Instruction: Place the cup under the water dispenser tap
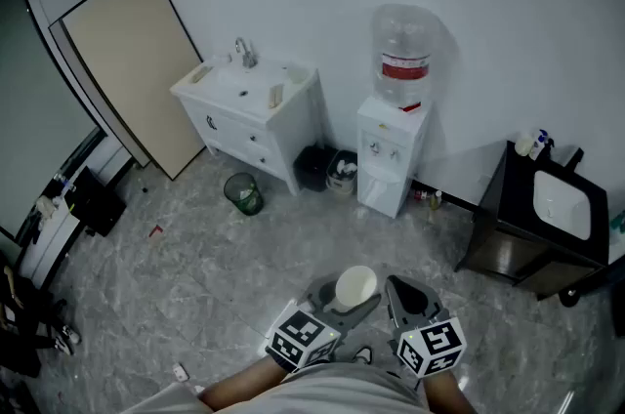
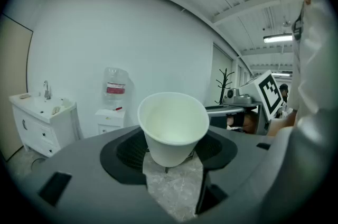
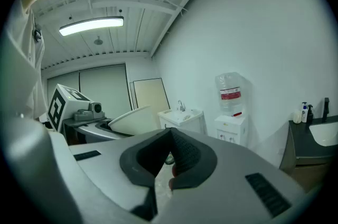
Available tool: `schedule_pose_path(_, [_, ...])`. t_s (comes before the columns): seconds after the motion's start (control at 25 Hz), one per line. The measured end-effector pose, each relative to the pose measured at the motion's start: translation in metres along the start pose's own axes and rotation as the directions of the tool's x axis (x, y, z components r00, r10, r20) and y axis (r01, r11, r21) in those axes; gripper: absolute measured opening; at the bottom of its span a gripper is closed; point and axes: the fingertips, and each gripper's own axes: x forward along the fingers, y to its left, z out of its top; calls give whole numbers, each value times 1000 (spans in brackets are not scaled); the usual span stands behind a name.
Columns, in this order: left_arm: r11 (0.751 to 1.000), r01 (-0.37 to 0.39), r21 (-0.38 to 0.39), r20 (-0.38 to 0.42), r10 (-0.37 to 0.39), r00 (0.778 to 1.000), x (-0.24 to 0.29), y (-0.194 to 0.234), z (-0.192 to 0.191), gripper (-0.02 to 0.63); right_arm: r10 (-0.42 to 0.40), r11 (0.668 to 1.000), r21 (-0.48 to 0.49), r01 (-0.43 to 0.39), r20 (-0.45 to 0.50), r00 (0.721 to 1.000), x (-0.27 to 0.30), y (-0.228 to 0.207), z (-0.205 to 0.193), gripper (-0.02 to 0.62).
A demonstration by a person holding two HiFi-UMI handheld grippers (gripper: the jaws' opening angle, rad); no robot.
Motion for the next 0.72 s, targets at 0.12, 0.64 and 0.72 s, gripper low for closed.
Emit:
schedule_pose_path(0.12, [1000, -4, 14, -2, 4, 1000, 3, -2, -1, 264, 2, 1000, -1, -2, -3, 1000, -2, -4, 0, 15])
schedule_pose_path(0.64, [999, -27, 32, -15, 27, 1000, 18, -11, -5, 264, 64, 997, 31, -65, 21, 998, -15, -14, 1, 15])
schedule_pose_path(0.72, [999, -32, 38, -20, 33, 999, 24, -11, -6, 264, 79, 997, 16, -79, 33, 996, -17, -17, 2, 15])
